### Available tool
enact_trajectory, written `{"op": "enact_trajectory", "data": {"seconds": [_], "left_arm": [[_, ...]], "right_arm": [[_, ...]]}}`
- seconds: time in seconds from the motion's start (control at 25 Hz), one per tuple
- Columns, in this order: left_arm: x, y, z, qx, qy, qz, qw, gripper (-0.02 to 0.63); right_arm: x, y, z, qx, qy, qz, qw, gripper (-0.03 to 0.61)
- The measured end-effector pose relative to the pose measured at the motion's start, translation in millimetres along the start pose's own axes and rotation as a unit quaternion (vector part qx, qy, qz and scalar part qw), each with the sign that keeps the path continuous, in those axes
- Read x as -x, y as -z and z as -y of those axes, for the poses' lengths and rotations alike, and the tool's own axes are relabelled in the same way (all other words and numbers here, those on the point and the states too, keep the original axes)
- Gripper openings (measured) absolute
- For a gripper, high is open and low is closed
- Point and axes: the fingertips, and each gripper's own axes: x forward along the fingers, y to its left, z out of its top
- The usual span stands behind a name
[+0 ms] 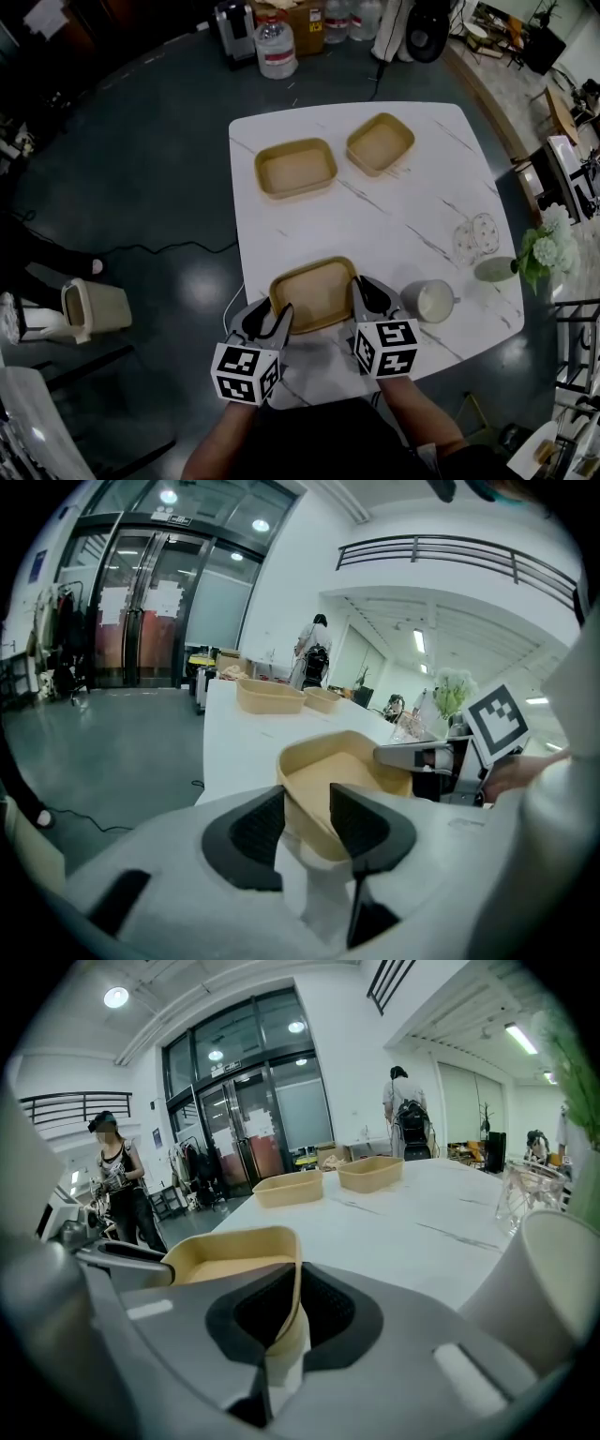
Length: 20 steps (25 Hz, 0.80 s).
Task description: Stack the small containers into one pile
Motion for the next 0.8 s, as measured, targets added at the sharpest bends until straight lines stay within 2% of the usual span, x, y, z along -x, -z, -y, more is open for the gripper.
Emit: {"op": "enact_trajectory", "data": {"seconds": [0.52,0.8], "left_arm": [[21.6,-0.9,-3.6,-0.009,0.001,0.01,0.9999,0.112],[34.3,-4.2,-10.7,-0.016,0.019,0.021,0.9995,0.114]], "right_arm": [[15.0,-2.4,-11.2,-0.029,-0.003,0.021,0.999,0.014],[23.3,-6.0,-24.6,-0.04,0.007,0.032,0.999,0.014]]}}
